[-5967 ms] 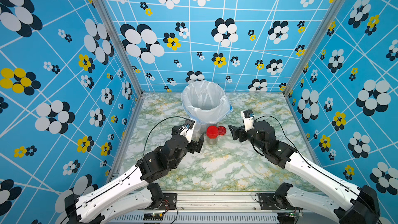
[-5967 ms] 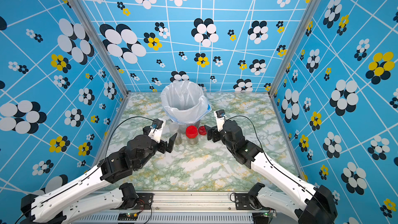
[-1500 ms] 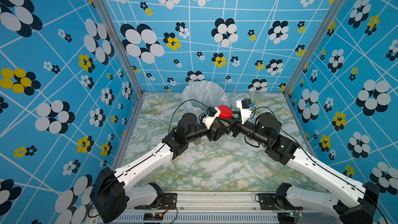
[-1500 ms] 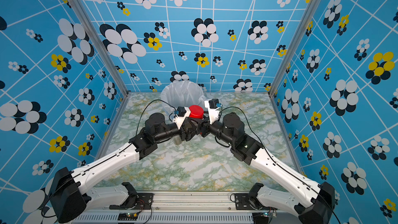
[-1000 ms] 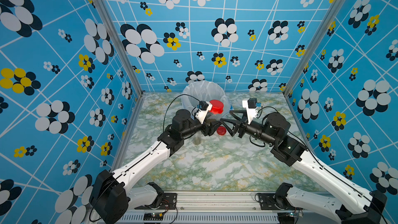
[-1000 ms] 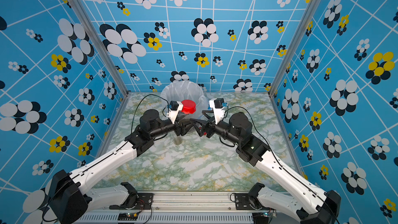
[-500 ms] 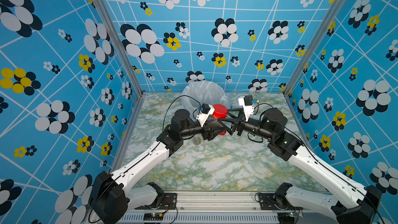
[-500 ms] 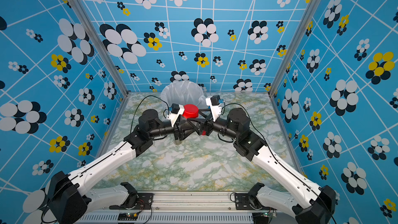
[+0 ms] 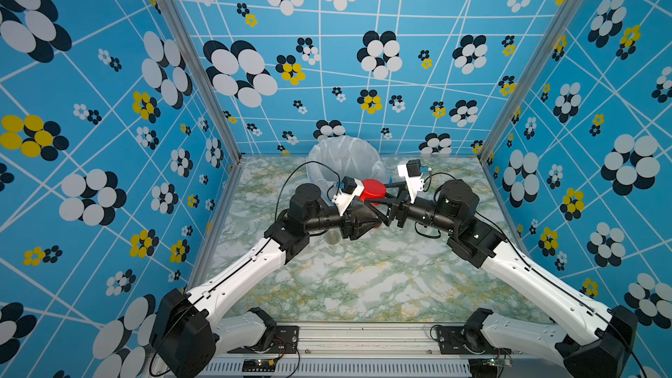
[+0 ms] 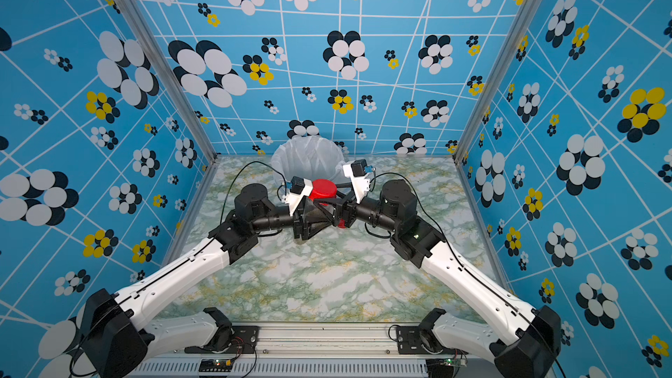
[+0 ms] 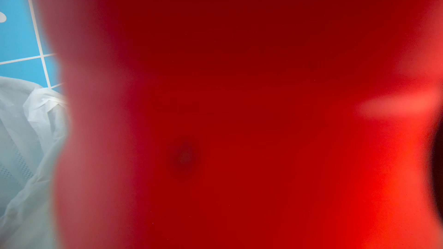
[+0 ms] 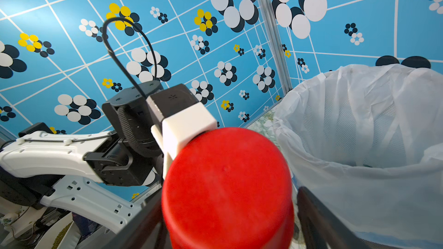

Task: Empty moldy mung beans from jars
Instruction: Unscrew the lid from the jar.

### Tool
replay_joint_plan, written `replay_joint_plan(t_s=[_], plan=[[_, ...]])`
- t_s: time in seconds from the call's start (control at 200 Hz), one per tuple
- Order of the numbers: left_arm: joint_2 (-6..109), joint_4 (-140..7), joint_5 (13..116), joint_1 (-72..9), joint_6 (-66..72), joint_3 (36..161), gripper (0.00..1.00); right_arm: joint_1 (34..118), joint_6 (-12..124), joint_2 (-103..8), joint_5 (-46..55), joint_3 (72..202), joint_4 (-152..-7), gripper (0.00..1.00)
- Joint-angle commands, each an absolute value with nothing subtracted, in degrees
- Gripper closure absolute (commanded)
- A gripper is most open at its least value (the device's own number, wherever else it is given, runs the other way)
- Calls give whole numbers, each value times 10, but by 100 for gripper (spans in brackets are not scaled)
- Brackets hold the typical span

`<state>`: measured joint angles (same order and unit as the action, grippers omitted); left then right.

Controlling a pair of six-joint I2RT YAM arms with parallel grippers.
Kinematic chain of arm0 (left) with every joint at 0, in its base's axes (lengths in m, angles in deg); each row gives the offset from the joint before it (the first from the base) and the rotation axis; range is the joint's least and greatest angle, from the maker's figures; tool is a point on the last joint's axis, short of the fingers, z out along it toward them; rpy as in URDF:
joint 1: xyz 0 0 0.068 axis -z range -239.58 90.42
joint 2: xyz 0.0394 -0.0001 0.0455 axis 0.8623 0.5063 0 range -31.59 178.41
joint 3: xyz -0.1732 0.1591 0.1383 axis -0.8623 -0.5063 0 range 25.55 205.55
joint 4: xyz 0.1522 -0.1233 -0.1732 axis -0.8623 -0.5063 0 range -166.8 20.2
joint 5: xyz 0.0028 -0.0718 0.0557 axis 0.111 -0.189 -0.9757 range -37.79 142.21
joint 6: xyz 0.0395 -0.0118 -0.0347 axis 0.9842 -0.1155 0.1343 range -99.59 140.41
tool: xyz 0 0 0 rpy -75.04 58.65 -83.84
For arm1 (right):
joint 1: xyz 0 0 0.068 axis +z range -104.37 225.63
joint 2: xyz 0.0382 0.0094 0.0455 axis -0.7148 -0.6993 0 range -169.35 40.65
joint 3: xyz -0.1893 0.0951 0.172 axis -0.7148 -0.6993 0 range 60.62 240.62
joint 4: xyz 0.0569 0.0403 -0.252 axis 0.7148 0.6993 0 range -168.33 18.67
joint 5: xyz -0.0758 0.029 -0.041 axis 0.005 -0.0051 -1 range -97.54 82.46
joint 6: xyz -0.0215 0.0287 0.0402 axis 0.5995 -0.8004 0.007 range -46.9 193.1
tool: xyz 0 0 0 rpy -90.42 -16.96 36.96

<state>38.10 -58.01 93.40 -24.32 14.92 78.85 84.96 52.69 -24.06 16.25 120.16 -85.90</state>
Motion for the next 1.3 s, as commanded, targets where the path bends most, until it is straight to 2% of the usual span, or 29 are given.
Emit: replay_joint_plan(t_s=[0.0, 0.17, 0.24, 0.305, 0.475, 0.595, 0.7, 1.019, 1.214, 1.294], plan=[[385, -600, 936, -234, 178, 815, 29, 846, 523, -249, 158, 1223, -879, 15], [386, -613, 929, -228, 189, 819, 29, 845, 512, -253, 155, 1218, -889, 17], [388, -622, 931, -226, 193, 823, 29, 845, 512, -253, 150, 1216, -891, 26], [390, -622, 930, -226, 193, 823, 27, 844, 517, -256, 159, 1219, -891, 39], [379, -613, 911, -225, 191, 814, 22, 844, 519, -258, 165, 1220, -894, 50], [371, -587, 907, -225, 182, 799, 26, 841, 514, -254, 165, 1212, -908, 49], [364, -570, 912, -227, 182, 785, 25, 832, 505, -248, 179, 1200, -932, 50], [350, -452, 1020, -267, 151, 736, 23, 808, 508, -244, 292, 1200, -970, 49], [354, -473, 1034, -273, 156, 753, 39, 808, 530, -251, 332, 1216, -949, 48], [353, -489, 1024, -273, 161, 760, 40, 808, 537, -251, 328, 1217, -942, 43]])
